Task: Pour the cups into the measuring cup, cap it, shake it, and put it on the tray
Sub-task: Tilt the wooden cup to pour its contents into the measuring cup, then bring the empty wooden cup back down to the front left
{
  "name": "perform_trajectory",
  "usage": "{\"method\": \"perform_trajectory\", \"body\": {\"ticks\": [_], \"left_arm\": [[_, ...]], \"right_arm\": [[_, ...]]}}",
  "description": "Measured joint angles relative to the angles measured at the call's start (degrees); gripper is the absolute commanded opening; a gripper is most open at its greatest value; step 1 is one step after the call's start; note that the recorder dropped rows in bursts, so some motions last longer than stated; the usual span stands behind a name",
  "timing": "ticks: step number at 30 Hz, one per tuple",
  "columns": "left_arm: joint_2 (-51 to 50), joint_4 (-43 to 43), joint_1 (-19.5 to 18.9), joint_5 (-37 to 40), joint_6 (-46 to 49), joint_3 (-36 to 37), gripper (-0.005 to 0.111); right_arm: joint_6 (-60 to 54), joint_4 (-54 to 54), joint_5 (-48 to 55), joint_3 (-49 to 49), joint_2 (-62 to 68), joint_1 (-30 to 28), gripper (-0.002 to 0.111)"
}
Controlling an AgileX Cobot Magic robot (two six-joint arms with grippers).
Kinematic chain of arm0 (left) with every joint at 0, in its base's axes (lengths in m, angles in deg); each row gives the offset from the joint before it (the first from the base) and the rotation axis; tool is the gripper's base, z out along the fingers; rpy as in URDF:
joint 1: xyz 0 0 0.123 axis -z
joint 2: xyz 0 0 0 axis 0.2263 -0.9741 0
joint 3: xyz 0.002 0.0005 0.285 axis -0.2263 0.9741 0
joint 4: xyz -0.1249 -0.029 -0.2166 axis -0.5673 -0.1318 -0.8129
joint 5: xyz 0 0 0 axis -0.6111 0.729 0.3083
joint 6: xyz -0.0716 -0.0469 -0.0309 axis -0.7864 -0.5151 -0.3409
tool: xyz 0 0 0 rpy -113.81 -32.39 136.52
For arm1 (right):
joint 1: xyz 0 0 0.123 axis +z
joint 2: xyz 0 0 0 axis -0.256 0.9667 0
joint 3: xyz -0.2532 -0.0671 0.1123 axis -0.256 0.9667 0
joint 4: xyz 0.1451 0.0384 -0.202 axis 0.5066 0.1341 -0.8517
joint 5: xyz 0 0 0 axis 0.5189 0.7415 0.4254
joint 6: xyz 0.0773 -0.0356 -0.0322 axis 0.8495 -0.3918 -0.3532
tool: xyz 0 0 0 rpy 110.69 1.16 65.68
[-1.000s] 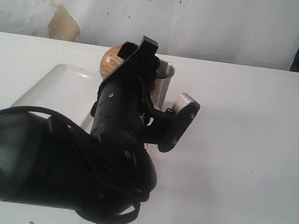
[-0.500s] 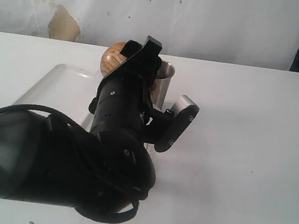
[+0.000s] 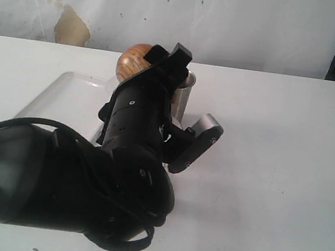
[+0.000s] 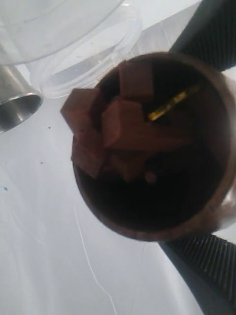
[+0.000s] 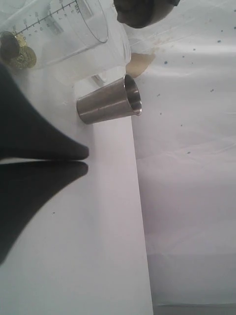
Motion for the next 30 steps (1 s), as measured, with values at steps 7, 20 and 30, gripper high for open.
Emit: {"method": "perform_trajectory", "body": {"ticks": [7,20,30], "left_arm": [[0.0,0.78,0.0,0.0,3.96,3.77,0.0],[0.0,1.27,0.0,0.11,0.92,6.5,0.0],[2.08,1.4,0.0,0.02,-8.26,6.52,0.0]], "right_arm": [[0.0,0.0,0.0,0.0,0.0,0.31,0.0],[0.0,0.0,0.0,0.0,0.0,0.31,0.0],[0.0,0.0,0.0,0.0,0.0,0.31,0.0]]}}
